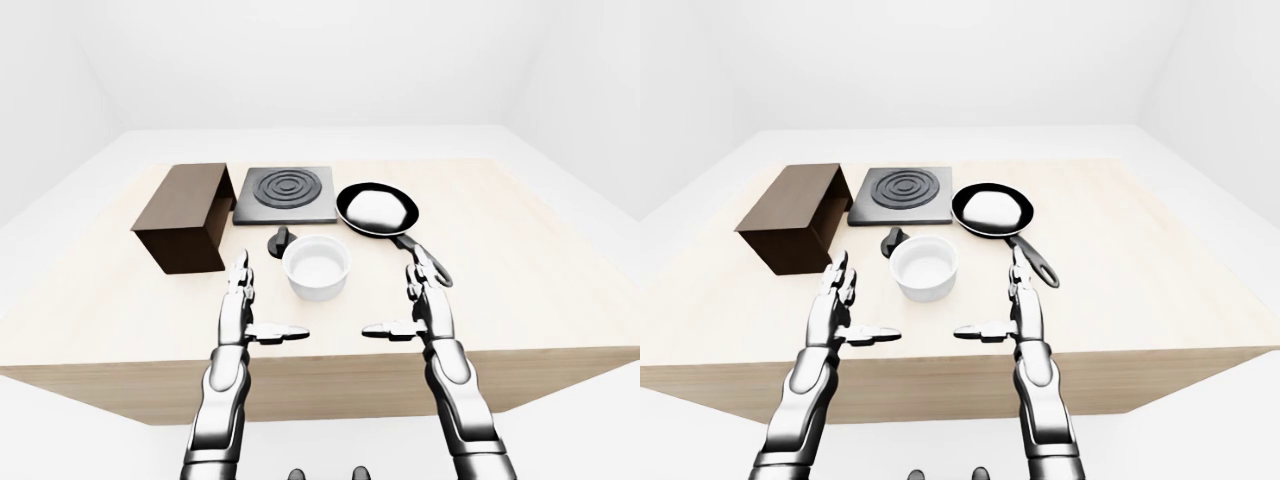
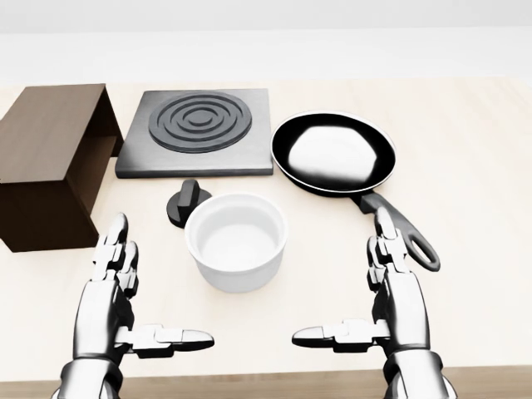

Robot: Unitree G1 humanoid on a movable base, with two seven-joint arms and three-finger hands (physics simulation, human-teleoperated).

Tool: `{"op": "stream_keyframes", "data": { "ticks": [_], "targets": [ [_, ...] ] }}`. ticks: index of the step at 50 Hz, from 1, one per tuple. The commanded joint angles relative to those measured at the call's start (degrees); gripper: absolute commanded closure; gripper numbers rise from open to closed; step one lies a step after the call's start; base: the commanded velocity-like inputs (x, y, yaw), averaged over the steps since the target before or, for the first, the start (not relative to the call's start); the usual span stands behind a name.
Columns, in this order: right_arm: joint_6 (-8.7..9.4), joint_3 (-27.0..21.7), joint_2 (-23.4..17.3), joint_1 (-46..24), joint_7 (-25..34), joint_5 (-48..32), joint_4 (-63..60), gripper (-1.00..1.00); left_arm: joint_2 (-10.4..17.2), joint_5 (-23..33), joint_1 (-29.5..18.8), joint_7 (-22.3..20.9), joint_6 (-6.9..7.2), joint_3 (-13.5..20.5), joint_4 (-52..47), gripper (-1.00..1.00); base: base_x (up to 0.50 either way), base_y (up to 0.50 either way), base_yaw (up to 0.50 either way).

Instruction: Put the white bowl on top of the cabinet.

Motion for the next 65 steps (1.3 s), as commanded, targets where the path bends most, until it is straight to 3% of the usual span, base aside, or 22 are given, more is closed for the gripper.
{"op": "stream_keyframes", "data": {
  "ticks": [1, 6, 10, 15, 26, 43, 55, 59, 65],
  "targets": [
    [0.93, -1.0, -0.4, -0.1, -0.9, -0.8, 0.0, -1.0, 1.0, 2.6, -2.8, 2.6, -4.19, 1.9, 6.3, -1.0, 0.0, 0.0, 0.0],
    [0.46, -0.8, -0.4, 0.2, -1.3, -1.2, -0.3, -1.0, 1.5, 5.2, -5.6, 7.2, -4.2, 2.3, 12.7, -1.0, 0.0, 0.0, 0.0],
    [0.63, -0.8, -0.4, 0.6, -1.2, -1.1, -1.0, -1.0, 1.6, 4.6, -6.1, 6.8, -4.2, 2.1, 13.8, -1.0, 0.0, 0.0, 0.0],
    [0.49, -0.8, -0.4, 0.4, -1.1, -1.1, -0.7, -1.0, 1.2, -0.1, -3.6, -0.2, -4.2, 1.2, 8.2, -1.0, 0.0, 0.0, 0.0],
    [-0.15, -0.6, -0.3, 0.3, -1.3, -1.4, 0.2, -1.0, 0.4, 1.3, -0.4, -0.4, -4.2, 0.3, 2.7, -1.0, 0.0, 0.0, 0.0],
    [0.25, -0.1, -0.3, 0.5, -0.6, -1.9, -0.1, -1.0, 0.5, 1.2, -0.7, -1.0, -4.13, 0.5, 2.9, -1.0, 0.11, 0.0, 0.0],
    [-0.31, 0.4, -0.2, 1.3, -0.4, -2.6, -0.7, -1.0, 0.5, 1.2, -0.4, -1.1, -3.92, 0.5, 2.0, -1.0, 0.24, 0.0, 0.0],
    [-1.38, 0.3, -0.2, 0.6, -0.7, -3.0, 1.0, -1.0, 0.5, 1.2, -0.5, -1.0, -4.02, 0.5, 2.2, -1.0, 0.25, 0.0, 0.0],
    [-0.98, 0.6, -0.1, 1.0, -0.9, -3.5, 0.4, -1.0, 0.4, 1.3, -0.4, -0.9, -4.1, 0.4, 2.2, -1.0, 0.28, 0.0, 0.0]
  ]
}}
